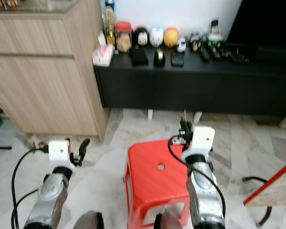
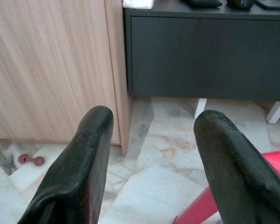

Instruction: Hang keys on a hook

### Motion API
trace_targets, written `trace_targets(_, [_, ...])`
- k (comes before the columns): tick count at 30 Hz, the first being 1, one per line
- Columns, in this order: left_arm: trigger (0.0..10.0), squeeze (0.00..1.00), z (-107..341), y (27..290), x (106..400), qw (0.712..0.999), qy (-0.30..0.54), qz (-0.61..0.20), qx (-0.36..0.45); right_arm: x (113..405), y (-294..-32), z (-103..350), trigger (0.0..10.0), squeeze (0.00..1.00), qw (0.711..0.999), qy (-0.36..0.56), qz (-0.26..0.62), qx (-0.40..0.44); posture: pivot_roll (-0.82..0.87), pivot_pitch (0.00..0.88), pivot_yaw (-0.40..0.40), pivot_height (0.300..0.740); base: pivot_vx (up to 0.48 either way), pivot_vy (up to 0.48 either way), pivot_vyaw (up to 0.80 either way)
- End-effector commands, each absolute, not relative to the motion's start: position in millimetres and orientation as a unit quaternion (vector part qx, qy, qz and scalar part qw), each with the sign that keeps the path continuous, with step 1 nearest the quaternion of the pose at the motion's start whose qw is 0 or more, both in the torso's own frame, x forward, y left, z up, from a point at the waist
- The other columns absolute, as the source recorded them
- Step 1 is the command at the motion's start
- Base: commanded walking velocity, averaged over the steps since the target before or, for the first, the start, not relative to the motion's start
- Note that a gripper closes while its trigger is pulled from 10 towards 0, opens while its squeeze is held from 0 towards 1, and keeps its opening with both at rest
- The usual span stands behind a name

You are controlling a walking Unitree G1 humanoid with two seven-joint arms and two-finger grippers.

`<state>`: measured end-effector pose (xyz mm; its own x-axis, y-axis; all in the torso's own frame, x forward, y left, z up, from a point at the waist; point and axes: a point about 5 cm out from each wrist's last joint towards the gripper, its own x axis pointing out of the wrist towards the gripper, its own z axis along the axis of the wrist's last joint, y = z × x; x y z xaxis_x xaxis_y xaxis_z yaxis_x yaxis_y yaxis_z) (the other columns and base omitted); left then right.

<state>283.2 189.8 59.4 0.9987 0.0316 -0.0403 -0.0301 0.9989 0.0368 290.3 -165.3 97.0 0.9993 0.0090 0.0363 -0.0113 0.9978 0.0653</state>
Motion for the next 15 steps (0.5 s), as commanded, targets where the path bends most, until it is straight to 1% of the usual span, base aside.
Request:
trace_targets(1, [10.0, 0.0, 55.0, 191.0, 281.5, 0.999, 0.026, 0.022, 0.014, 291.9, -166.9, 107.0, 10.0, 0.0, 0.999, -0.036, 0.003, 0.034, 0.0, 0.0, -0.069, 0.725, 0.0, 0.0, 0.0])
trace_targets(3, [10.0, 0.0, 48.6, 192.3, 278.3, 0.999, 0.037, 0.026, 0.013, 291.1, -167.8, 105.9, 10.0, 0.0, 0.999, -0.034, 0.001, 0.035, 0.0, 0.0, -0.068, 0.74, 0.0, 0.0, 0.0])
trace_targets(15, [10.0, 0.0, 22.3, 199.2, 265.3, 0.995, 0.087, 0.039, 0.013, 288.1, -170.5, 100.2, 10.0, 0.0, 0.999, -0.022, -0.007, 0.04, 0.0, 0.0, -0.068, 0.74, 0.0, 0.0, 0.0])
